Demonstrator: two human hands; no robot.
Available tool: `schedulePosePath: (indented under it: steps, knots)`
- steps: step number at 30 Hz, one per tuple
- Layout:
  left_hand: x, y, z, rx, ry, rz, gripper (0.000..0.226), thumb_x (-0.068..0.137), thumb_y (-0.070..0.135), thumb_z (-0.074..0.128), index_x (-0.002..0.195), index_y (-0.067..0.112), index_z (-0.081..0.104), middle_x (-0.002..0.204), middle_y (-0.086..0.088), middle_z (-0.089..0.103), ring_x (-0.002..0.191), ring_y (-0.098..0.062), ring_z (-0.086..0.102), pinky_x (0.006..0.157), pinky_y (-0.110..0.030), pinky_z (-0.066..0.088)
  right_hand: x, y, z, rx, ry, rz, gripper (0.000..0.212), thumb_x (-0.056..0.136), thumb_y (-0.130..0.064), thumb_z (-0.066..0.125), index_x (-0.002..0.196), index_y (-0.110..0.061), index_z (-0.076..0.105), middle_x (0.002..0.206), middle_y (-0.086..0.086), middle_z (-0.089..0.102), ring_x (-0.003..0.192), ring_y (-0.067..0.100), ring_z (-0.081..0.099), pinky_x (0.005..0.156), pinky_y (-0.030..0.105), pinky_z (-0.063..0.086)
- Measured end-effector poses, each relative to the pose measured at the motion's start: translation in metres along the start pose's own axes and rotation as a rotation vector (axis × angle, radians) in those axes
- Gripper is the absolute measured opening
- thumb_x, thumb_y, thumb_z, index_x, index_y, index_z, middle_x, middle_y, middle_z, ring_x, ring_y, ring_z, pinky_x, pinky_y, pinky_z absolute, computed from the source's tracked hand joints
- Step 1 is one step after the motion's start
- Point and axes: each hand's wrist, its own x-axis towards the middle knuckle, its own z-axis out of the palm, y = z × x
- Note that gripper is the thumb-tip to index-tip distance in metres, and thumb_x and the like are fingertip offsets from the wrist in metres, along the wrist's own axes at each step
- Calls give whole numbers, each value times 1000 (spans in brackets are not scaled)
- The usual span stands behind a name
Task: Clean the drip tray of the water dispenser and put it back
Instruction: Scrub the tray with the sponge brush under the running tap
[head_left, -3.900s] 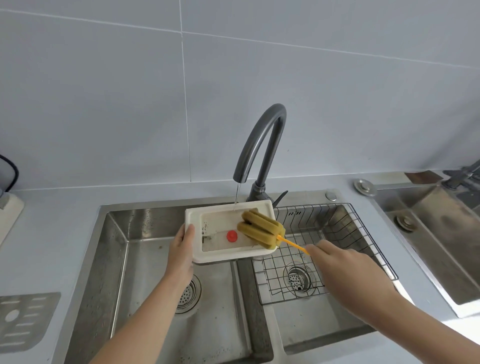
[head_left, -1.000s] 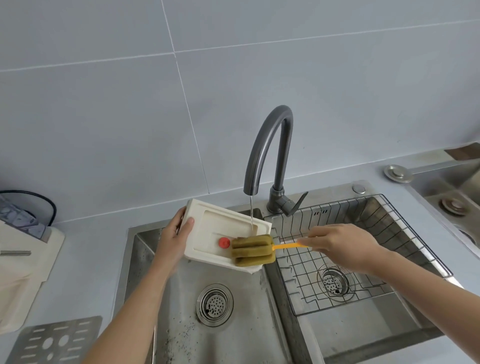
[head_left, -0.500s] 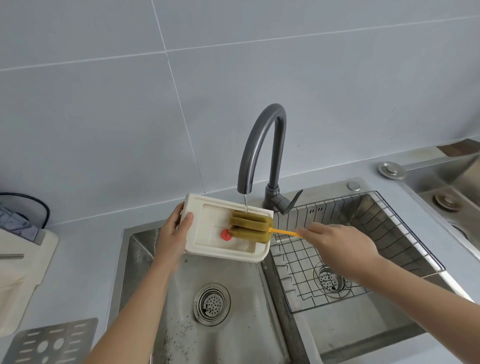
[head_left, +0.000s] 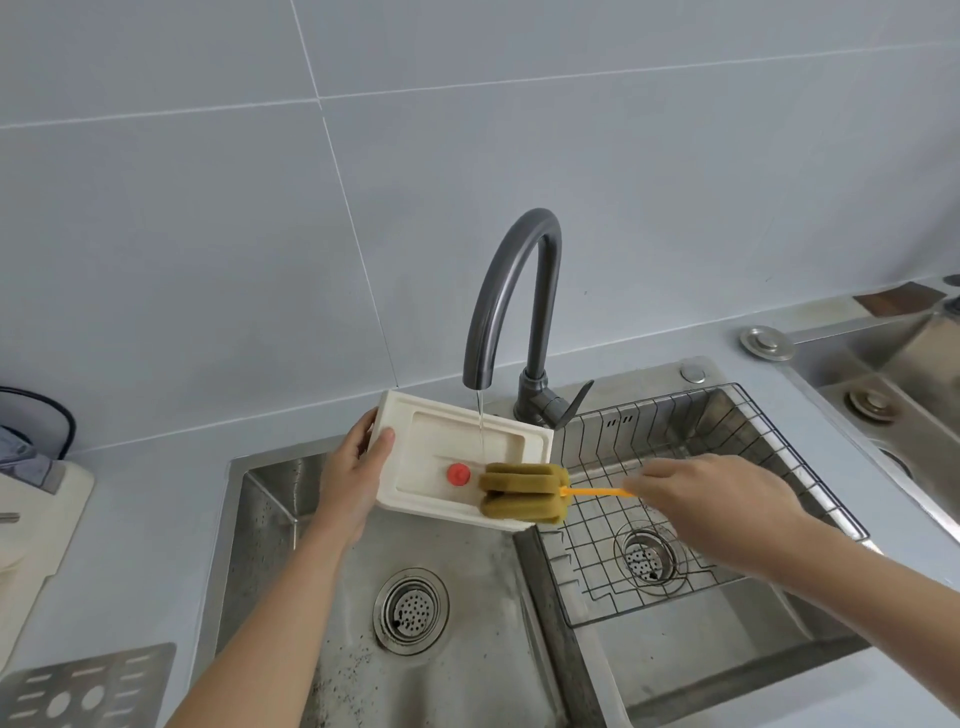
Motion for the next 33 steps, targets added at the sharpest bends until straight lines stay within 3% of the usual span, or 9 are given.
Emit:
schedulePosePath:
  steps: [3,7,9,12,17,20,23,28,33]
  knots:
    - [2,1,5,-51,-8,-74,32,91,22,49,123,22,50,101,7,61,89,-10,59,73,-29,50,-7,9,-6,9,63,65,37,93,-13,37,121,-37,44,104,-14,56,74,19,56,53,27,36]
    - [1,2,21,-113,-57,-159,29,92,23,48,120,18,48,110,-5,57,99,-22,55,80,-35,48,-10,9,-10,20,114,119,30,95,-20,37,120,-34,46,100,-12,57,66,18,48,51,27,29]
    - [1,2,31,-128,-80,-168,26,92,23,49,117,19,50,106,-3,59,93,-18,56,72,-30,48,-9,5,-11,12,101,124,35,93,-13,38,121,-32,45,99,-11,56,65,18,44,52,27,30]
    - [2,4,43,-123,-120,-180,21,91,27,49,112,26,53,100,3,61,86,-13,57,63,-26,47,-7,0,-12,-10,80,124,44,86,-4,39,122,-29,42,101,-10,55,71,21,53,49,28,27]
    - [7,11,55,-128,-185,-175,16,90,31,50,97,38,62,89,11,69,79,-10,65,59,-25,51,-7,-9,-14,-50,84,119,46,83,0,37,124,-20,37,93,-3,46,81,24,57,53,33,33]
    - [7,15,65,-144,-241,-172,19,90,32,49,93,42,65,89,10,70,78,-10,67,56,-25,53,-5,-16,-13,-49,74,118,51,84,0,40,131,-16,32,108,0,49,91,26,58,58,34,36]
    - [6,15,71,-165,-271,-166,23,91,31,48,92,42,67,91,10,71,85,-11,67,62,-26,54,-3,-20,-11,-33,38,98,54,83,1,44,133,-15,28,115,1,48,95,28,57,62,36,38]
    - [7,10,71,-160,-272,-154,24,91,28,48,92,43,67,96,11,70,93,-13,64,72,-29,52,0,-15,-7,-14,-20,26,47,83,1,45,127,-15,37,116,1,51,93,33,58,69,40,46]
    - [9,7,68,-106,-276,-126,19,89,31,51,92,44,65,97,12,67,96,-10,60,75,-28,49,5,-18,5,-22,-43,-112,54,83,4,35,134,-15,34,117,2,51,91,33,57,60,34,35]
